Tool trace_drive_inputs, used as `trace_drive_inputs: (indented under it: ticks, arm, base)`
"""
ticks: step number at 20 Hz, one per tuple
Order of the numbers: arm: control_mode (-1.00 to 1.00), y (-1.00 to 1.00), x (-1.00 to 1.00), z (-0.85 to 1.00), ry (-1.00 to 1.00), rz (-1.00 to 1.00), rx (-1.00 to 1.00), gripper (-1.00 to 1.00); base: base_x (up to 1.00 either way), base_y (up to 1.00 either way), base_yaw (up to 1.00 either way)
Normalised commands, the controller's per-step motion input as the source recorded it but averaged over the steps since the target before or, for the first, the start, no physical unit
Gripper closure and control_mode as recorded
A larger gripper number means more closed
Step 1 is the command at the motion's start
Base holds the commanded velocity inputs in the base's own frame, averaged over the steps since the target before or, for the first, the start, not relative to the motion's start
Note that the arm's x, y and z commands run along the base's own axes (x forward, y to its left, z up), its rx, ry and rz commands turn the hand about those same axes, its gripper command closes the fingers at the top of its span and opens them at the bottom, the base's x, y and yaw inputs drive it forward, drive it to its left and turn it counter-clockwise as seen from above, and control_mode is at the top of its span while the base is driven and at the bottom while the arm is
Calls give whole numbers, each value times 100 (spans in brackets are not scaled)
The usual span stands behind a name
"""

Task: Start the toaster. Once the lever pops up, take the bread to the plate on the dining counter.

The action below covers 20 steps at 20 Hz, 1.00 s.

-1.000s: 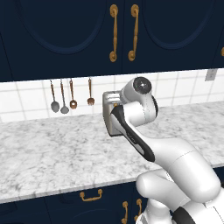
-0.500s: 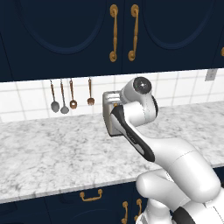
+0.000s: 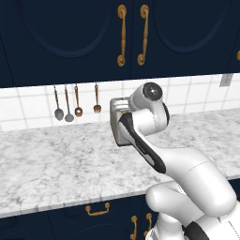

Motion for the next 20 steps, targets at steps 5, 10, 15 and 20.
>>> trace_drive_inputs:
  ticks: [5,10,15,20]
  arm:
    - [-100,0,0,0,0,0,0,-100]
    - [-100,0,0,0,0,0,0,-100]
    - [-100,0,0,0,0,0,0,-100]
    - [-100,0,0,0,0,0,0,-100]
  base:
    - [0,0,0]
    - [0,0,0]
    - [0,0,0]
    - [0,0,0]
